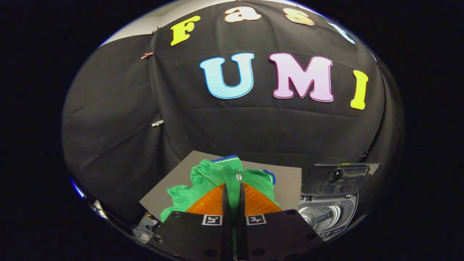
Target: Put the clothes into the washing machine and then close the washing machine lid.
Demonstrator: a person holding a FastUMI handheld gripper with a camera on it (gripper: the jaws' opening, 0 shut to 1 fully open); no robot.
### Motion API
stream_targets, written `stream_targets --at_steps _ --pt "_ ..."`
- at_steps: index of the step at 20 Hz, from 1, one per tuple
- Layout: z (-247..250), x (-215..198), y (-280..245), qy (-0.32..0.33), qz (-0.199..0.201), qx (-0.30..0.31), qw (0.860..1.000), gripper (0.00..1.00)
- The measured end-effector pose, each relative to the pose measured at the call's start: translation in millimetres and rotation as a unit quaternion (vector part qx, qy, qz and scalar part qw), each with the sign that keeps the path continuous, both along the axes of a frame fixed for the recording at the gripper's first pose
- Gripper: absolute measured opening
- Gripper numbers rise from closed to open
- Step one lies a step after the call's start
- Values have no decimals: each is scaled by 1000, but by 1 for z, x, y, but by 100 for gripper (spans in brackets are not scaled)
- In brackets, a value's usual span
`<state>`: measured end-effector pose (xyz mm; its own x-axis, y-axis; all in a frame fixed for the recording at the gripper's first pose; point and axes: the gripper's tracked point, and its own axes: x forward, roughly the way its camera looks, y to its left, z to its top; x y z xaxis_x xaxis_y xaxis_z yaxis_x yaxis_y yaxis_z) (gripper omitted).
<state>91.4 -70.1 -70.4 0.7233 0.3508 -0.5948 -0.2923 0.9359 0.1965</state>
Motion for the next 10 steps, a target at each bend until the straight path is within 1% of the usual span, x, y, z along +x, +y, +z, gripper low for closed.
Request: stream_targets --at_steps 2,7,10 --pt "8 -1 -24 -4 -4 -2 1000 9" --pt "36 -2 -78 -36 5 -4 999 9" --pt "49 -1 -117 -48 -1 2 999 9"
